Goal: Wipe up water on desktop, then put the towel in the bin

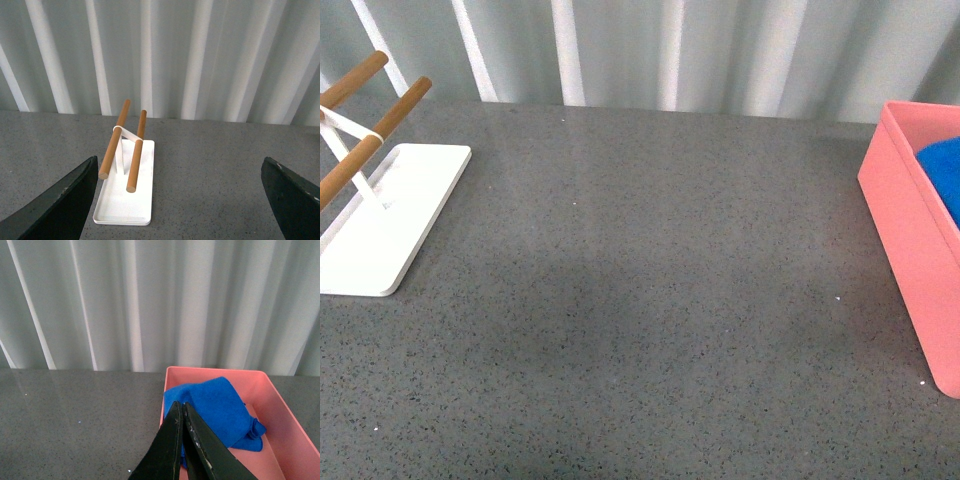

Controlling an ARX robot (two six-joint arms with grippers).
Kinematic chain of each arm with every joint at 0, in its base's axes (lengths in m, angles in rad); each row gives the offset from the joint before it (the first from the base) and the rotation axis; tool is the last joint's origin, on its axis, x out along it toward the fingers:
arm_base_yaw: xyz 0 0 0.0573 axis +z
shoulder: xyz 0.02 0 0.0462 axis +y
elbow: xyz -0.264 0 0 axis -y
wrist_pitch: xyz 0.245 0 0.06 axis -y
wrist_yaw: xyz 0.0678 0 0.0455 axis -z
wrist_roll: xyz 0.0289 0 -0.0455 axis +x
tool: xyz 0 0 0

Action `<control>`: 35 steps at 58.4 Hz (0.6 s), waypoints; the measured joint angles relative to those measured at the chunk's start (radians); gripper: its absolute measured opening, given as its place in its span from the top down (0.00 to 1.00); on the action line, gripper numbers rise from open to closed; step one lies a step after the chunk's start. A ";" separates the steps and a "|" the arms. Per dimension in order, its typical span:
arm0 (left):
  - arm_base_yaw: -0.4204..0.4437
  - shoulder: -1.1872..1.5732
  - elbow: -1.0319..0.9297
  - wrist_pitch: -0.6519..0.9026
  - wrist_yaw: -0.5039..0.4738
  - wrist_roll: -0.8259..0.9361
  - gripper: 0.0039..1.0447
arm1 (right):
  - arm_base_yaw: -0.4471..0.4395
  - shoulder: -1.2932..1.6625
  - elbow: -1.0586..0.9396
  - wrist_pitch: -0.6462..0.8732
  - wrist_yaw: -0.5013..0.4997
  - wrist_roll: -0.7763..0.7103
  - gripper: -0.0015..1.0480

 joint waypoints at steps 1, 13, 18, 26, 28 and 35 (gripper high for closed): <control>0.000 0.000 0.000 0.000 0.000 0.000 0.06 | 0.000 0.000 0.000 0.000 0.000 0.000 0.97; 0.000 0.000 0.000 0.000 0.000 0.000 0.06 | 0.000 0.000 0.000 0.000 0.000 0.000 0.82; 0.000 0.000 0.000 0.000 0.000 0.000 0.06 | 0.000 0.000 0.000 0.000 0.000 0.000 0.69; 0.000 0.000 0.000 0.000 0.000 0.000 0.06 | 0.000 0.000 0.000 0.000 0.000 0.000 0.44; 0.000 0.000 0.000 0.000 0.000 0.000 0.06 | 0.000 0.000 0.000 0.000 0.000 0.000 0.38; 0.000 0.000 0.000 0.000 0.000 0.000 0.06 | 0.000 0.000 0.000 0.000 0.000 0.000 0.18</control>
